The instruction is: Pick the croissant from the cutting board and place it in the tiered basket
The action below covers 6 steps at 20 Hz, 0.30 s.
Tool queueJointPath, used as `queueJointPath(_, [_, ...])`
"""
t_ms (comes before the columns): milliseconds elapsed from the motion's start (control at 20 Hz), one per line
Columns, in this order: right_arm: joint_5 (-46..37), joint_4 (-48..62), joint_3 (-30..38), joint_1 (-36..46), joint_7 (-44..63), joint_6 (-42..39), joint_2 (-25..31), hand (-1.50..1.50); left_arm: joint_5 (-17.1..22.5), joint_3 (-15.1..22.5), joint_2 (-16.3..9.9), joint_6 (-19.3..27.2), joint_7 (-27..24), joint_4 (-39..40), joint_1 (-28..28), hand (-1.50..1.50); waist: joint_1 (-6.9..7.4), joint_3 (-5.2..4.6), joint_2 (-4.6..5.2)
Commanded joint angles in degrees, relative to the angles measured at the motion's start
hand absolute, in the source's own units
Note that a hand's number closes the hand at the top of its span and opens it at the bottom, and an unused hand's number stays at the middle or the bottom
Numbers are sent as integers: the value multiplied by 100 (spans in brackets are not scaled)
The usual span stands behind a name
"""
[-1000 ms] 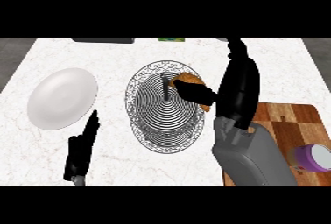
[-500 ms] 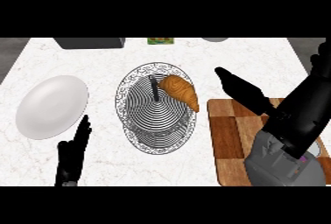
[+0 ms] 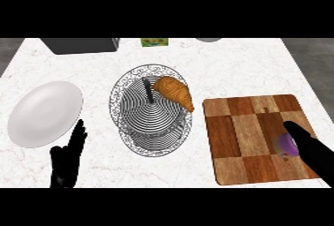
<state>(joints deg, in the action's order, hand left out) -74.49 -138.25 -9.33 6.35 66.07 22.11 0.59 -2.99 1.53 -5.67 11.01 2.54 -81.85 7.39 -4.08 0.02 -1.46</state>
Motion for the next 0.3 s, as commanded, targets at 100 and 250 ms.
queueJointPath(100, [681,-1933,-214,-1406,294,-664,-52,-150,-20,10,40,50,-113,-40,275,0,-103,11,-41])
queueJointPath(250, [832,-1905,-575,-1560,82,-514,-52,-150,3,-89,37,125,-13,11,119,0,-211,14,-80])
